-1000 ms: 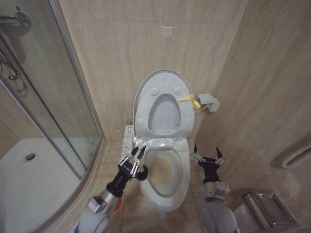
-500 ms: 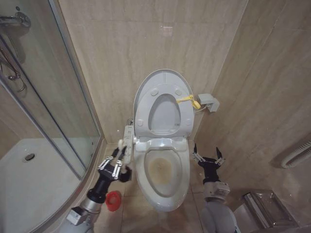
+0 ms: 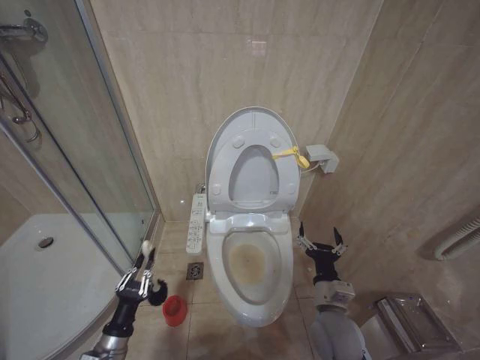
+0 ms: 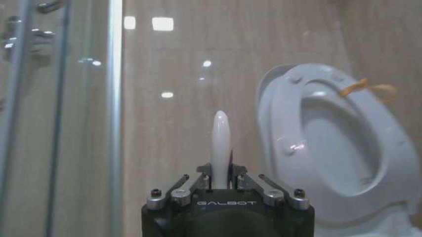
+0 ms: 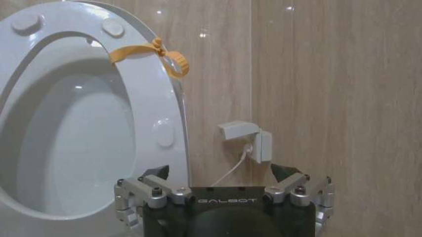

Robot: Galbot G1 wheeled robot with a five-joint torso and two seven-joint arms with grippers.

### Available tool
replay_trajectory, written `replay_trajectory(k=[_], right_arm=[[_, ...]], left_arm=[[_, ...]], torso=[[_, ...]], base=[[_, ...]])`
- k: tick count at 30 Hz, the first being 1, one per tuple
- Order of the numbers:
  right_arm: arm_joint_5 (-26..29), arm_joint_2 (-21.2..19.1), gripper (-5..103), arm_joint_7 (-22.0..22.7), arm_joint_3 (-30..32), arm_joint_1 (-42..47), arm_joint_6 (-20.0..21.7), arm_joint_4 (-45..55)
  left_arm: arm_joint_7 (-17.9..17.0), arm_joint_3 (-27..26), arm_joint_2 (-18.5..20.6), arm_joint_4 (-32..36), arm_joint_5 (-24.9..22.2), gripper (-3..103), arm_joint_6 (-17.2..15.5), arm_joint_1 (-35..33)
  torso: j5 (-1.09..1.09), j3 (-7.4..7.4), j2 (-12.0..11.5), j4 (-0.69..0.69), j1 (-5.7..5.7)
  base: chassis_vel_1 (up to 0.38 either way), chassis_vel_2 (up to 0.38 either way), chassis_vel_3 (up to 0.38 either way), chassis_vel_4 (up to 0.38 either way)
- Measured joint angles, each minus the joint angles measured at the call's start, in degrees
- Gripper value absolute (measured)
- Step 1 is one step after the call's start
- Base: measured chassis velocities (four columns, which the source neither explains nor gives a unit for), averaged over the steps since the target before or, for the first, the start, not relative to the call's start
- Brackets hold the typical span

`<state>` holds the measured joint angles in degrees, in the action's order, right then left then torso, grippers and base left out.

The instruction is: Open the toilet lid, clean the toilet bowl with a toilet brush, close the toilet lid, and flush.

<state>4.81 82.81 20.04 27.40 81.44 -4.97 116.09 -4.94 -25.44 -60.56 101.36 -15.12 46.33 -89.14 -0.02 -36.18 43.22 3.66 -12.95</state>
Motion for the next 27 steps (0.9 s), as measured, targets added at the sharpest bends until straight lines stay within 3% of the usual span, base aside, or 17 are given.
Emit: replay_trajectory(k=[8, 18, 27], right_arm=[[0.0, 0.0, 100, 0.0, 0.0, 0.0, 0.0, 0.0], [0.0, 0.0, 100, 0.0, 0.0, 0.0, 0.0, 0.0], [0.0, 0.0, 100, 0.0, 0.0, 0.0, 0.0, 0.0]], left_arm=[[0.0, 1.1, -1.1, -6.9, -3.0, 19, 0.7, 4.5], [0.1, 5.8, -5.3, -16.5, -1.9, 19, 0.7, 9.7], [0.6, 8.4, -6.0, -27.6, -1.9, 19, 0.7, 16.5]], torso=[[0.01, 0.0, 0.0, 0.02, 0.0], [0.01, 0.0, 0.0, 0.01, 0.0], [0.01, 0.0, 0.0, 0.0, 0.0]], base=[[0.0, 0.0, 0.0, 0.0], [0.0, 0.0, 0.0, 0.0], [0.0, 0.0, 0.0, 0.0]])
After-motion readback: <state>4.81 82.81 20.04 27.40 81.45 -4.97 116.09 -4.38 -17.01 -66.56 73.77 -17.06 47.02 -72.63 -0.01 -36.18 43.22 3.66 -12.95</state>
